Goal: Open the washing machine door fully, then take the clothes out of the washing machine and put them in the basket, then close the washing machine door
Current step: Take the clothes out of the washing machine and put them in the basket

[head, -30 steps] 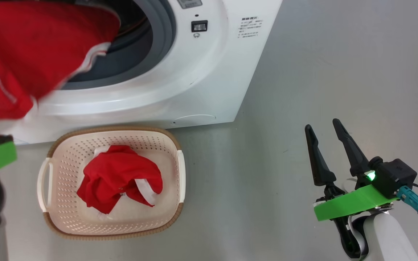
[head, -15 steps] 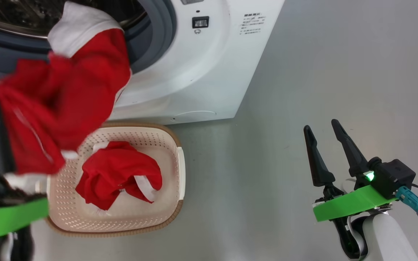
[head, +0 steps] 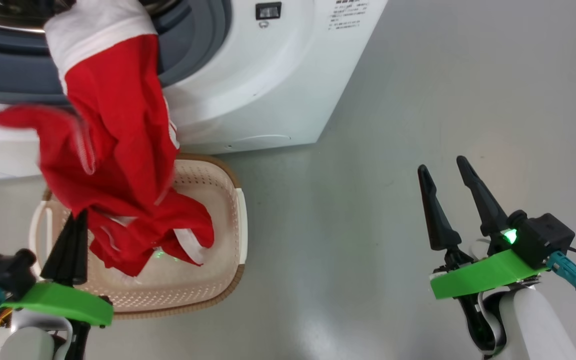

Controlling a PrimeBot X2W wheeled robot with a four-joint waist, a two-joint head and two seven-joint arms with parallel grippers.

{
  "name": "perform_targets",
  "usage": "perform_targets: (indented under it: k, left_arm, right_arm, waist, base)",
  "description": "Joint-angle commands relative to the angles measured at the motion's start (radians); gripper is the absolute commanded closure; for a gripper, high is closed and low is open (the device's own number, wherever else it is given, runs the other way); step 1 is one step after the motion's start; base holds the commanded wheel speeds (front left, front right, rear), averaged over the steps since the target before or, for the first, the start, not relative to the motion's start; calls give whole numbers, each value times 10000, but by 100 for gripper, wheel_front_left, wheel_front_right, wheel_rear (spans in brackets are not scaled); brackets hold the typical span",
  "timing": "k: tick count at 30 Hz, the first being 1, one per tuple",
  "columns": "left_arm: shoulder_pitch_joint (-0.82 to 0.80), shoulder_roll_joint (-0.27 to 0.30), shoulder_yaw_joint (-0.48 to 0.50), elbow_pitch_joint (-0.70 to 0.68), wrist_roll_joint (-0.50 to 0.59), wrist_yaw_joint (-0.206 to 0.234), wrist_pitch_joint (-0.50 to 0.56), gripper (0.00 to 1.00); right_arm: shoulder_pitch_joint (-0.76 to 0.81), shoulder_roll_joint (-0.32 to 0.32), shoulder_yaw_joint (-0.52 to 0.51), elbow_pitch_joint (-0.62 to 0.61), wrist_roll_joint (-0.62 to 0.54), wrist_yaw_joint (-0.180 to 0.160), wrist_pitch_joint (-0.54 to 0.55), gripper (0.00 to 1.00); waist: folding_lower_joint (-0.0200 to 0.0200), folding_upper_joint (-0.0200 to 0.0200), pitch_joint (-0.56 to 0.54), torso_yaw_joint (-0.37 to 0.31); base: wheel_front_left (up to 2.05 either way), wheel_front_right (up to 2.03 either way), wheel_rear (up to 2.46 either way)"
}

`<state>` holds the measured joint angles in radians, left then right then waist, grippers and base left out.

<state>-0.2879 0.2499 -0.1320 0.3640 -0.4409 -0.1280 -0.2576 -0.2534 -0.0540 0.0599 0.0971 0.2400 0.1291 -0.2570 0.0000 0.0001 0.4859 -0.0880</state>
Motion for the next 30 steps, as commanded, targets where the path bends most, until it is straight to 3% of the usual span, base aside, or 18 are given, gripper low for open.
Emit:
perform_targets:
  k: [1, 15, 25, 26, 27, 29, 30]
  left_arm:
    - [-303, 336, 211, 230, 100, -27, -41, 100]
    - [-2394, 601, -1659, 4401, 293, -27, -41, 100]
    - [-3446, 627, -2360, 6368, 89, -27, -42, 100]
    - [-3542, 632, -2437, 6573, 39, -27, -42, 96]
    - [-3639, 636, -2497, 6783, -27, -27, -42, 78]
    - [-3822, 647, -2576, 7168, -183, -27, -42, 52]
    - [-3897, 636, -2619, 7329, -279, -27, -42, 29]
  right_arm:
    - [-181, 38, 326, -262, 27, 16, -48, 0]
    - [-559, 38, 448, -474, 183, 16, -48, 0]
    - [-825, 38, 621, -548, 281, 16, -48, 0]
    - [-840, 38, 627, -551, 284, 16, -48, 0]
    - [-853, 38, 632, -551, 285, 16, -48, 0]
    - [-874, 38, 641, -546, 287, 16, -48, 0]
    - [-888, 38, 649, -541, 290, 16, -48, 0]
  waist:
    - [0, -1, 176, -111]
    - [0, -1, 1079, -540]
    - [0, -1, 1479, -761]
    - [0, -1, 1514, -771]
    - [0, -1, 1543, -779]
    - [0, -1, 1592, -794]
    - [0, -1, 1607, -804]
  base:
    - [0, 0, 0]
    - [0, 0, 0]
    - [0, 0, 0]
    - [0, 0, 0]
    - [0, 0, 0]
    - [0, 0, 0]
    - [0, 0, 0]
